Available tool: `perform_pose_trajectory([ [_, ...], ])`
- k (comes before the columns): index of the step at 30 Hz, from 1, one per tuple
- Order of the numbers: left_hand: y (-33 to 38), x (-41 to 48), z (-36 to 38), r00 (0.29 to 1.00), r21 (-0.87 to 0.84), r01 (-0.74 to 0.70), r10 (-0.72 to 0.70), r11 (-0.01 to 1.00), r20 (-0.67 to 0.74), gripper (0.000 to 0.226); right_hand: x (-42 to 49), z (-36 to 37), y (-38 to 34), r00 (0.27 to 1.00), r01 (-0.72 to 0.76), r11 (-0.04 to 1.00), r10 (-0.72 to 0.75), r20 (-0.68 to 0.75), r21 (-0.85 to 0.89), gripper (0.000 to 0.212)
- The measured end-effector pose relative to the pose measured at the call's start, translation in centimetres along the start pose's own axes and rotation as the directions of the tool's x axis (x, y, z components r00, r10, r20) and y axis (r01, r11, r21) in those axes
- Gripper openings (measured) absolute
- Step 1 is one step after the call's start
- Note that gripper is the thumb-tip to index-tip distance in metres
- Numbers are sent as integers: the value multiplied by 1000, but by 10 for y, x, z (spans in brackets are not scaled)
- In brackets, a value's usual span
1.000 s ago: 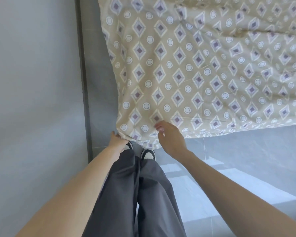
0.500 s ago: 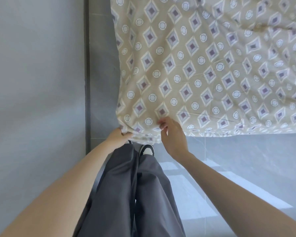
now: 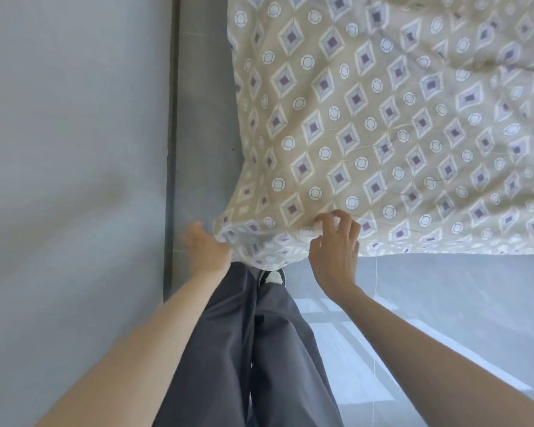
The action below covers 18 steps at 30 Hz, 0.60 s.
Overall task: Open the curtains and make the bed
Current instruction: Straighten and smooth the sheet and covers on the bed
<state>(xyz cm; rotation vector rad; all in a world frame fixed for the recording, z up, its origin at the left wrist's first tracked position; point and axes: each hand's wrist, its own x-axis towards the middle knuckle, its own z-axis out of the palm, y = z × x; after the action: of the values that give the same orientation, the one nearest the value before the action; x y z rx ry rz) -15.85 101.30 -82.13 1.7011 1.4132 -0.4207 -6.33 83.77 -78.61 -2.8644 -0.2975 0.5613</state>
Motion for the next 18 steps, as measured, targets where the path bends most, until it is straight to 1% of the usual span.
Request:
perform_pose_trajectory([
  [1,8,-5,4,997,-12,-42,42,999,59,30,0,0,-1,1000,-16,1000,16,-5,21,45],
  [2,16,-10,8,983,-7,-79,79,997,165,21,0,0,0,999,-30,998,29,19,49,45],
  [3,24,-15,12,957,-15,-109,110,994,268,28,1,-1,2,997,-42,996,37,62,78,46],
  [4,33,-19,13,930,-33,-129,132,991,343,40,2,-3,4,994,-47,994,36,103,100,47],
  [5,42,-21,13,917,-53,-137,147,989,370,48,3,-6,5,991,-49,991,32,131,124,47],
  [6,54,-25,11,920,-63,-160,172,985,352,50,4,-12,8,989,-58,986,35,145,154,46],
  [7,63,-26,9,928,-82,-174,191,981,320,47,5,-18,8,987,-75,981,47,156,181,47],
  [8,73,-30,6,929,-97,-199,220,975,297,40,5,-24,9,985,-94,975,62,163,202,47],
  [10,93,-35,-2,911,-87,-270,284,959,298,28,4,-43,11,980,-134,965,96,172,225,47],
  [13,120,-45,-15,889,-42,-296,291,954,354,38,3,-75,10,977,-168,956,129,170,242,45],
  [17,178,-84,-42,835,40,-402,348,915,427,43,-5,-143,17,975,-199,938,161,152,283,40],
  [18,185,-87,-45,830,60,-406,341,912,441,43,-1,-148,18,972,-194,944,148,185,268,41],
])
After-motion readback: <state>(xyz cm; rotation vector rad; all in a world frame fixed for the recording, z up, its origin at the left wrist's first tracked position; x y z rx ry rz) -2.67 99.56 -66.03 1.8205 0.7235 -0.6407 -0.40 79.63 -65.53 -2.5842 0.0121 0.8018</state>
